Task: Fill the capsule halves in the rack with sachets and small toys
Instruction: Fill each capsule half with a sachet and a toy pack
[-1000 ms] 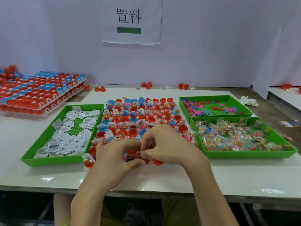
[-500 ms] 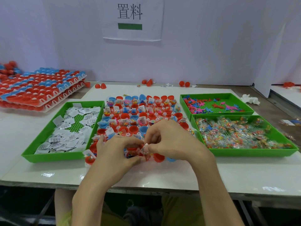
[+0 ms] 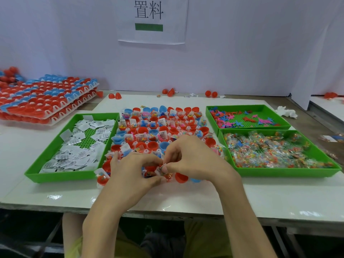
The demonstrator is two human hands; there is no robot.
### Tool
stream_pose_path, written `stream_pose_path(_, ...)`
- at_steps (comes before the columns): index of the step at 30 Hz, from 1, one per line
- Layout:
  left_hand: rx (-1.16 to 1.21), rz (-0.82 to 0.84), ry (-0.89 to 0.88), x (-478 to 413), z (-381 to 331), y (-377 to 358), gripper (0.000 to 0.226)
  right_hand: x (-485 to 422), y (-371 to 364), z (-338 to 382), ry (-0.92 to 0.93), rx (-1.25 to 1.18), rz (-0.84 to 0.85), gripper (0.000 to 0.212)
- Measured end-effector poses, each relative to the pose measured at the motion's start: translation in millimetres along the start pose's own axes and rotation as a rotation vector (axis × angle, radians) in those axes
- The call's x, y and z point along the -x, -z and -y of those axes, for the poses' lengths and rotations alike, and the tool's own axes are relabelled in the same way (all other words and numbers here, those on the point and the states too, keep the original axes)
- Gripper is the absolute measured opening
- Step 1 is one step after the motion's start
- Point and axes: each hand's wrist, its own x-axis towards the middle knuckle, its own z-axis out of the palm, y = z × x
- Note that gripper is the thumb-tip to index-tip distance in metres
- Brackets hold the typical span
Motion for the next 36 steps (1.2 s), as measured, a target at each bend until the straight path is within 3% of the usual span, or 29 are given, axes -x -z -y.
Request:
stream_pose_path(23, 0.049, -0.005, 0.029, 2, -6, 3, 0.016, 4, 3, 3, -0.010, 0.062, 0.012, 0.002)
stream_pose_path(36, 0.018, -0.029, 0.028, 0, -9, 3, 0.010, 1, 2, -1, -0.015, 0.111, 0.019, 0.019)
